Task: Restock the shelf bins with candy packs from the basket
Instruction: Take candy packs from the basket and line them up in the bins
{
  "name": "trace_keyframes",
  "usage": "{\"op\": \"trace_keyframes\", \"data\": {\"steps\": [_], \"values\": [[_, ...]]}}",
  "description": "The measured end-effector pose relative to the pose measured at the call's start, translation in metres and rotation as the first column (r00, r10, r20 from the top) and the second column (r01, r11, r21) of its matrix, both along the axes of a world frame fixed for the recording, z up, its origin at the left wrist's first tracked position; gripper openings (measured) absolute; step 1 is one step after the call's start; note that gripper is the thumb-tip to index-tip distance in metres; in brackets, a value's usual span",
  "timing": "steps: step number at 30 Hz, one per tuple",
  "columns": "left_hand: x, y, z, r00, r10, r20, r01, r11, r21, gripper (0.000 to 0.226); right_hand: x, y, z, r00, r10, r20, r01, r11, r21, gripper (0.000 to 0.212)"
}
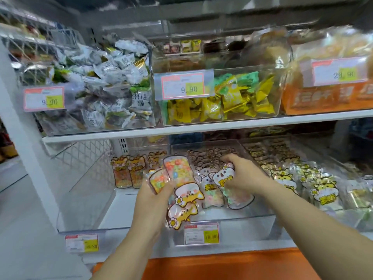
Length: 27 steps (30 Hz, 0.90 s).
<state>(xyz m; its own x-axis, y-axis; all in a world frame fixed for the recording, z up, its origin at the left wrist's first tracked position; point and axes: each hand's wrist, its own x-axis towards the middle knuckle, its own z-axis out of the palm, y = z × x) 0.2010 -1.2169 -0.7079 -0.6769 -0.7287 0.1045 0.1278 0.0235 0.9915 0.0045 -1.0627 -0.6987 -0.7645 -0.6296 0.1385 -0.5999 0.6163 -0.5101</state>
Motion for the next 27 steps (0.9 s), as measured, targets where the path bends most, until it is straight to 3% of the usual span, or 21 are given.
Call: {"op": "trace_keyframes", "data": {"steps": [3,8,12,18,21,23,26,27], "values": [[-0.008,-0.009,0.004,0.998,0.052,-0.035,-0.052,0.999,-0.012,0.021,-0.007,0.001,0.0,0.996,0.037,-0.079,-0.023,0.985,0.17,0.039],[-0.023,-0.029,0.006,0.979,0.181,-0.093,-0.182,0.983,-0.003,0.022,-0.011,0.001,-0.007,0.9,0.068,-0.432,0.165,0.862,0.479,0.017],[-0.029,-0.035,0.002,0.972,0.215,-0.095,-0.211,0.976,0.053,0.023,-0.011,-0.001,-0.019,0.795,0.045,-0.605,0.344,0.788,0.511,0.026],[-0.027,-0.026,0.001,0.982,0.175,-0.068,-0.176,0.984,-0.006,0.019,-0.003,-0.005,-0.027,0.733,0.076,-0.676,0.393,0.764,0.512,0.038],[-0.024,-0.019,0.0,0.99,0.136,-0.05,-0.136,0.991,-0.01,0.017,0.002,-0.006,-0.028,0.746,0.095,-0.659,0.337,0.799,0.498,0.043],[-0.024,-0.017,0.0,0.99,0.133,-0.049,-0.133,0.991,0.003,0.016,0.0,-0.008,-0.03,0.803,0.085,-0.59,0.251,0.85,0.464,0.039],[-0.024,-0.018,0.001,0.989,0.139,-0.05,-0.138,0.99,0.013,0.016,-0.009,-0.01,-0.048,0.965,0.076,-0.25,0.047,0.891,0.452,0.004],[-0.023,-0.018,0.001,0.99,0.138,-0.041,-0.138,0.99,0.013,0.016,-0.012,-0.01,-0.056,0.986,0.101,-0.129,-0.023,0.863,0.504,0.008]]}}
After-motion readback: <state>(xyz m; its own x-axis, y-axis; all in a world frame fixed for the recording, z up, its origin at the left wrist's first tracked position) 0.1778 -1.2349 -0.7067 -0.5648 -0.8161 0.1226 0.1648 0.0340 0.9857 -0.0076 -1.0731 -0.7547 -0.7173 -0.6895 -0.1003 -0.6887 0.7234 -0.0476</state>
